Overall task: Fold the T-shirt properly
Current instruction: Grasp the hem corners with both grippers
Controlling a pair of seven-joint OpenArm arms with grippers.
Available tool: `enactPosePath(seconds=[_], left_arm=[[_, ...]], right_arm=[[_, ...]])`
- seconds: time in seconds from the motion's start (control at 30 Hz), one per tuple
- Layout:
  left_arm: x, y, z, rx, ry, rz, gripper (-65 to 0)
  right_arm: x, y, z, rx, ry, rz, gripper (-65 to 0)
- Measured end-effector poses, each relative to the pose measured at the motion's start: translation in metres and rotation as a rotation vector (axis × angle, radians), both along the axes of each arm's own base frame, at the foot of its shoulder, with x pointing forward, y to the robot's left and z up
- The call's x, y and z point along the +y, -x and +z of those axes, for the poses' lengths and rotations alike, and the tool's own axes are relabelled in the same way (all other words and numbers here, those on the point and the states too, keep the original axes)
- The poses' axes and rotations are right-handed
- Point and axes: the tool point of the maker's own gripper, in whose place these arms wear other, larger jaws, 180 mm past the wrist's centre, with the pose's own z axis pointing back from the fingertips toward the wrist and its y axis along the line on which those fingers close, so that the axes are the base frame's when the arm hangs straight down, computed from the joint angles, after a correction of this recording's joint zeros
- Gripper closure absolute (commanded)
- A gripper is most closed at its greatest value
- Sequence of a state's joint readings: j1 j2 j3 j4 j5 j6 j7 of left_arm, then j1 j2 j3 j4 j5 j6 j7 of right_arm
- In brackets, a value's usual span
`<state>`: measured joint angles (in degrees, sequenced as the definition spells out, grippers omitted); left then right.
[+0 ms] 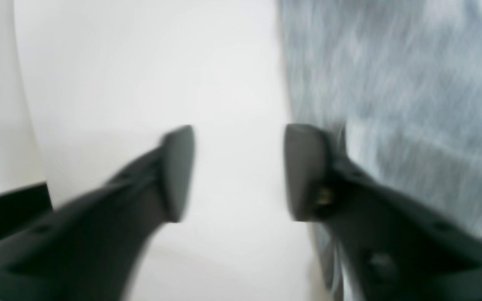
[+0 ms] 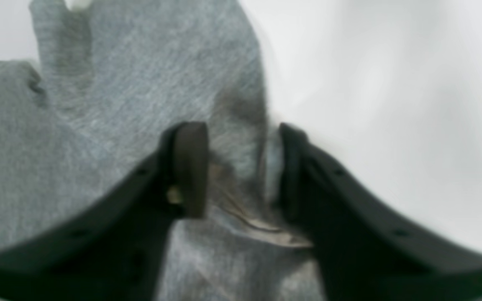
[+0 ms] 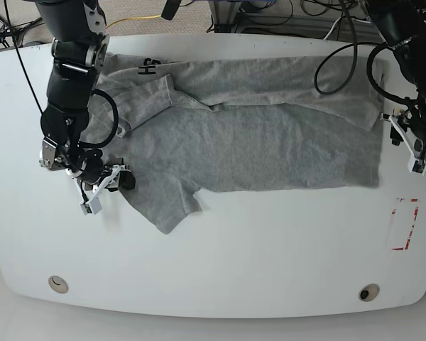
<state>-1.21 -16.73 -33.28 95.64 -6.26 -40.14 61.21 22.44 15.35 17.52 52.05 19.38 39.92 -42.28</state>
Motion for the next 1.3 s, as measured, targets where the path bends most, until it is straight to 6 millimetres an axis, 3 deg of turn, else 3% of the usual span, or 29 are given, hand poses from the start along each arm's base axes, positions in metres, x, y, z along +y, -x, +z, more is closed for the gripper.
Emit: enactPosePath(seconds=[0.07, 0.23, 0.5, 0.7, 1.17, 1.3], left_arm=[[0.001, -0.009, 0.001, -0.014, 0.023, 0.013, -48.9], [0.008, -0.035, 0.002, -0.07, 0.121, 0.167, -50.3], [-0.006, -0.079, -0.027, -0.12, 0.337, 0.257, -50.3], [-0.02, -0.083, -0.062, -0.055, 0.428, 0.282, -50.3], [-0.037, -0.101, -0.068, -0.092, 0.572, 0.292, -49.3], [-0.041, -0.102, -0.069, -0.088, 0.579, 0.281, -37.2]], right_arm=[[0.0, 0.002, -0.002, 0.007, 0.001, 0.001, 0.0], [-0.001, 0.004, -0.004, 0.015, 0.004, 0.002, -0.6], [0.0, 0.004, -0.004, 0.016, 0.004, 0.003, -0.6], [0.0, 0.004, -0.004, 0.016, 0.002, 0.003, -0.6], [0.0, 0.004, -0.004, 0.014, 0.0, 0.001, -0.6], [0.0, 0.004, -0.004, 0.014, -0.002, 0.001, -0.6]])
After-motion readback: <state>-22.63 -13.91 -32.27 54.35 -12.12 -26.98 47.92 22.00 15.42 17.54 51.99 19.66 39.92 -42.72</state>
